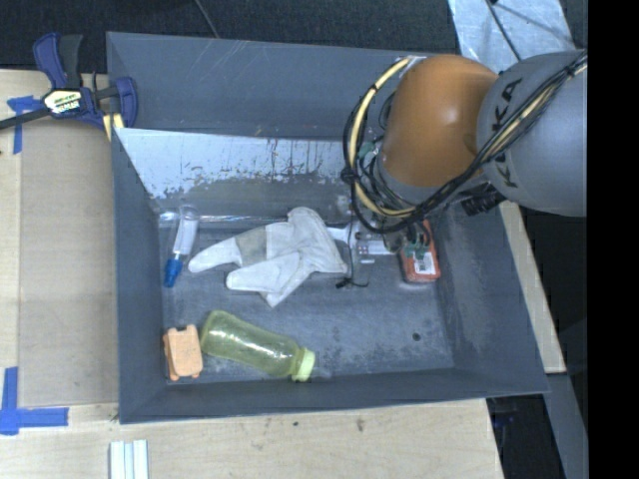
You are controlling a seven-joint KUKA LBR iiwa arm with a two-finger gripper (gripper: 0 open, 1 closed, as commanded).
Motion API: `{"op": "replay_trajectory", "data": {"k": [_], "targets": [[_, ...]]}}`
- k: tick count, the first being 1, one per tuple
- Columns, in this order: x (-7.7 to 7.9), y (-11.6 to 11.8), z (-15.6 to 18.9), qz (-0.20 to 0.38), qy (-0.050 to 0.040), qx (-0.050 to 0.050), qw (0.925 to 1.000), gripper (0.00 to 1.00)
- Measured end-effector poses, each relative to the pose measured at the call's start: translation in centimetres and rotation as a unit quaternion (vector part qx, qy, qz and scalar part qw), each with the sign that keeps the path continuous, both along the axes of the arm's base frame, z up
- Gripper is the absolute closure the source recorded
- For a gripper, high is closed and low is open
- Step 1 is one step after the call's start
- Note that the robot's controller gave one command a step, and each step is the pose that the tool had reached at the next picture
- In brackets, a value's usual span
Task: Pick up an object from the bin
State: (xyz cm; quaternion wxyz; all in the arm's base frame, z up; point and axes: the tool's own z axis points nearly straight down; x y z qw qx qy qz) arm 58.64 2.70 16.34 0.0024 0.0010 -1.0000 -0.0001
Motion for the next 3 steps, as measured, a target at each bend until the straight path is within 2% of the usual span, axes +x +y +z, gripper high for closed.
{"op": "replay_trajectory", "data": {"k": [1,2,3], "targets": [[0.2,0.0,0.5,0.000,-0.0041,0.000,1.0000,0.00],[2.2,1.6,-3.4,0.091,-0.0079,-0.001,0.9958,0.00],[2.7,2.7,-6.4,0.152,-0.0013,0.001,0.9884,0.00]]}}
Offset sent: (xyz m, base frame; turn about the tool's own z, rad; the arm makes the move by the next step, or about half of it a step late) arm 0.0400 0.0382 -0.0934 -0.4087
